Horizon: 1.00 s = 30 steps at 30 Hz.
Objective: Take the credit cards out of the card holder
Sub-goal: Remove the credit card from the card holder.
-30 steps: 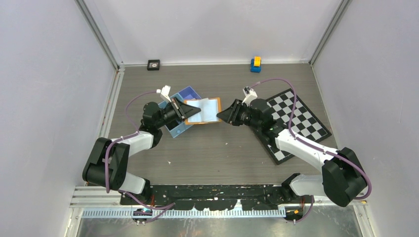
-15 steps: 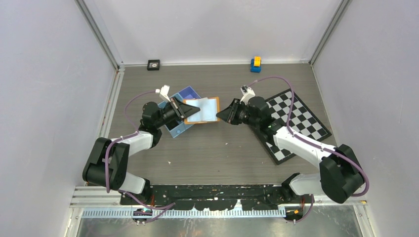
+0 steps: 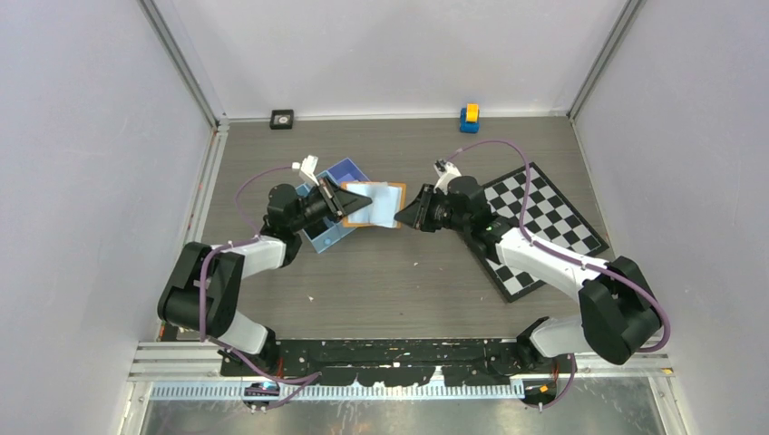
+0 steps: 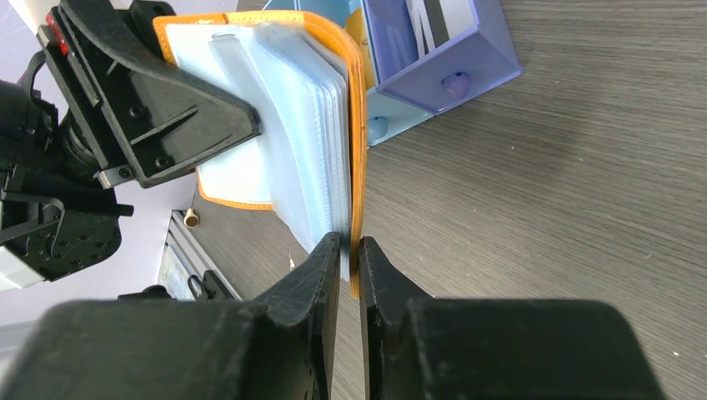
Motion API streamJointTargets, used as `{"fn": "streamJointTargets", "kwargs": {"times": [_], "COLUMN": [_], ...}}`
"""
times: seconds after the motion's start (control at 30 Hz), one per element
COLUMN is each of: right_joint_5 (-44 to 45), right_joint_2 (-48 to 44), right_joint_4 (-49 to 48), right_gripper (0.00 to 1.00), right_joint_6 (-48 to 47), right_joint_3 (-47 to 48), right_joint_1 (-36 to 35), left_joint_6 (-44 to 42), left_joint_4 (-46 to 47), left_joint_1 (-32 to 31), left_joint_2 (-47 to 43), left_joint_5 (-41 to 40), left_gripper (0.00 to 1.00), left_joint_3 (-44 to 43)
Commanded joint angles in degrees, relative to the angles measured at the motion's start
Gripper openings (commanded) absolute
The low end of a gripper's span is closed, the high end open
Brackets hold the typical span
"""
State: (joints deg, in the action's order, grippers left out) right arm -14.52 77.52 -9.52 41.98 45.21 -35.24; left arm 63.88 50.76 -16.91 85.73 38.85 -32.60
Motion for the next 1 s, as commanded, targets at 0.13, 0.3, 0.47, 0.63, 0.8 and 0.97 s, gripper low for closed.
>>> {"fn": "streamJointTargets", "kwargs": {"times": [0.13,0.3,0.47,0.63,0.8,0.97], "right_joint_5": [-2.7,-2.2,-2.5,-2.4,-5.4,-7.6], "right_joint_2": [0.7,0.5,0.3,-0.1,1.0,0.6], "right_joint_4": [-3.4,-3.3,-3.8,-3.9,-5.0,-7.9], "right_gripper": [0.25,0.33,0.25,0.16,0.12,0.12], "right_joint_6": [-1.4,-1.5,-1.4,-1.2,-0.9,0.1], "right_joint_3": [3.6,3.4,3.2,3.0,3.5,2.7], "right_joint_1": [-2.3,-2.4,-2.4,-2.4,-2.5,-2.8], "left_joint_6": [-1.2,-1.8,-1.9,-2.3,-4.2,-4.9], "left_joint_4": [0.7,-0.6,-1.0,-2.2,-4.6,-6.2], "left_joint_1": [-2.8,-3.2,-3.5,-3.5,-4.1,-5.1], "left_joint_2": [1.6,1.6,1.7,1.7,0.6,1.5], "left_joint_5": [3.9,3.8,4.0,4.1,3.3,4.0], "left_gripper": [0.00,0.00,0.00,0.20,0.49,0.59], "left_joint_3": [-4.0,-4.4,-4.7,-4.9,-5.0,-6.2]}}
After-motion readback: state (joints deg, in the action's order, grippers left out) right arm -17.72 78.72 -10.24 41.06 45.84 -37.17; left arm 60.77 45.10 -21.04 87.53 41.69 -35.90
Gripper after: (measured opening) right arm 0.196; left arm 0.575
